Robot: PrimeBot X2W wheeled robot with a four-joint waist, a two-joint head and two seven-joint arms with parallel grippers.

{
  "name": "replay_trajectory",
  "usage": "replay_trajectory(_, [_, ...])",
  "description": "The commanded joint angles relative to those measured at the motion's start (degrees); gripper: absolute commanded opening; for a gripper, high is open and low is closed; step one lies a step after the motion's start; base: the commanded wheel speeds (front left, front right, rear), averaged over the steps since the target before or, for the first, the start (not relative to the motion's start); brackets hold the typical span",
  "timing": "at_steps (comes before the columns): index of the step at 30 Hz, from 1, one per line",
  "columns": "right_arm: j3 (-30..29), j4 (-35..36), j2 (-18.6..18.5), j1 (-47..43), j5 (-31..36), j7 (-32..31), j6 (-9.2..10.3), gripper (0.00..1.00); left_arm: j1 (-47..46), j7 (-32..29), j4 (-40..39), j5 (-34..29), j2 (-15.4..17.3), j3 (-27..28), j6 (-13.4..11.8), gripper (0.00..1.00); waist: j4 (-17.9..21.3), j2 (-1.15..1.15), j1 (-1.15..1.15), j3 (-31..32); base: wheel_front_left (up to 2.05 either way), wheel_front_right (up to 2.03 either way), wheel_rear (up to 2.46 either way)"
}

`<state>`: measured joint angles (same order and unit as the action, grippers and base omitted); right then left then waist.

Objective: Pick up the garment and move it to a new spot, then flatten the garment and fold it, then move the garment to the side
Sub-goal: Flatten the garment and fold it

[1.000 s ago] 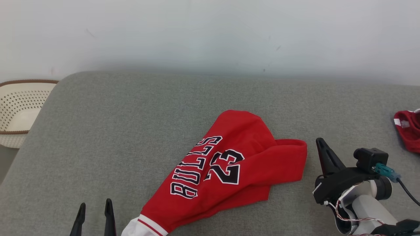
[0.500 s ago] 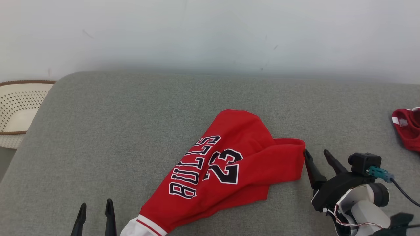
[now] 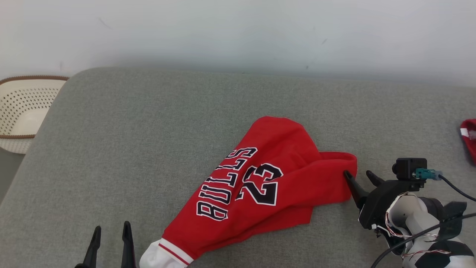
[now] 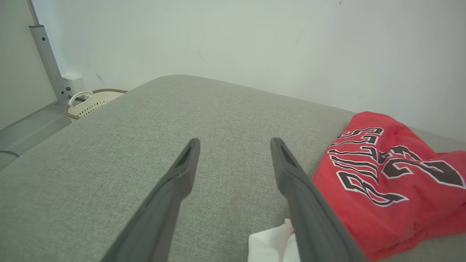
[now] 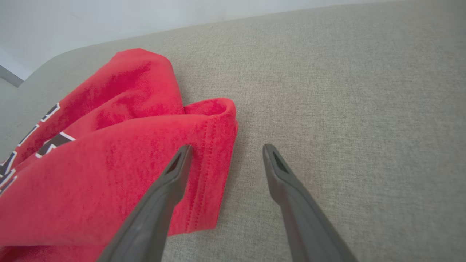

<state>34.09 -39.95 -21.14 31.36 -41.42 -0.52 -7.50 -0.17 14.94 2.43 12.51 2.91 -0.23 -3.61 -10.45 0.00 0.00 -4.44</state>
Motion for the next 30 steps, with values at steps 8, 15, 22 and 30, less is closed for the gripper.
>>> replay_trajectory(8, [4.2,-3.9,-0.6,3.1,-5.6,-1.1,0.02,1.00,-1.2,0.2,-0.1,0.9,0.0,-0.9,-0.3,1.00,-1.9,0.00,0.00,-2.6,0.00,0.00,0.00])
replay_trajectory(15, [7.6,-4.6,-0.8,4.5,-8.7,0.7,0.02,0.00,-1.9,0.2,0.5,1.2,0.0,-1.2,-0.4,1.00,-2.4,0.00,0.00,-3.1,0.00,0.00,0.00])
replay_trajectory(22, [10.5,-5.2,-1.6,5.7,-10.4,6.0,0.02,0.00,-1.4,0.2,1.2,0.9,0.0,-0.5,-0.4,1.00,-2.0,0.00,0.00,-2.1,0.00,0.00,0.00])
replay_trajectory(30, [13.3,-1.4,-3.4,7.5,-12.4,9.7,0.02,0.00,0.0,0.2,1.3,0.7,0.0,-0.5,-0.5,1.00,-0.3,0.00,0.00,0.3,0.00,0.00,0.00])
